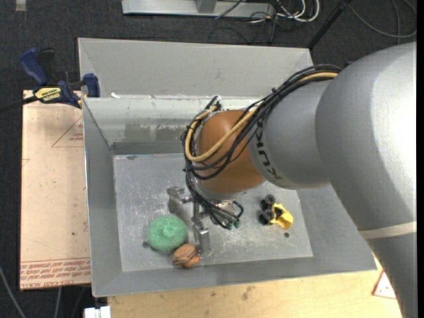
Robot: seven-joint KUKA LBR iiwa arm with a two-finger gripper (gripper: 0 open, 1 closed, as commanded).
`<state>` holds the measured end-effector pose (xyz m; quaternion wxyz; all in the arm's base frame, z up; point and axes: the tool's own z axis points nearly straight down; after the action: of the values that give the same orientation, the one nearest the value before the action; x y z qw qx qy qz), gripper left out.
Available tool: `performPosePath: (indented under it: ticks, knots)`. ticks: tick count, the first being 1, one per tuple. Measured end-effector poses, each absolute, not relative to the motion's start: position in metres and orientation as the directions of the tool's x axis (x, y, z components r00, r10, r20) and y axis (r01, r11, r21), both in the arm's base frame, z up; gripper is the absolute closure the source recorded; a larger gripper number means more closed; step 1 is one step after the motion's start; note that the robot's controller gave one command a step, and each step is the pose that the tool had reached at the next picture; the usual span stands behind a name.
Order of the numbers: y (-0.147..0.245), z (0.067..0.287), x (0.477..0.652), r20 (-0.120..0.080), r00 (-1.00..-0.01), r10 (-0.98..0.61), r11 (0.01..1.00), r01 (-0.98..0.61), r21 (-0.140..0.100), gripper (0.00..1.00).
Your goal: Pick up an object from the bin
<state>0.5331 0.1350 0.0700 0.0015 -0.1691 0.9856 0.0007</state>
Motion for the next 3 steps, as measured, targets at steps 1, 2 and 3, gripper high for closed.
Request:
performPosePath:
  ticks: [1,2,3]
  knots:
    - [0.135,0.070,0.533,-0.003,-0.943,-0.333,0.943,-0.333,0.001,0.00]
    - [0.143,0.070,0.532,-0.004,-0.916,-0.401,0.916,-0.401,-0.001,0.00]
    - [0.211,0.070,0.506,-0.003,-0.860,-0.510,0.860,-0.510,0.001,1.00]
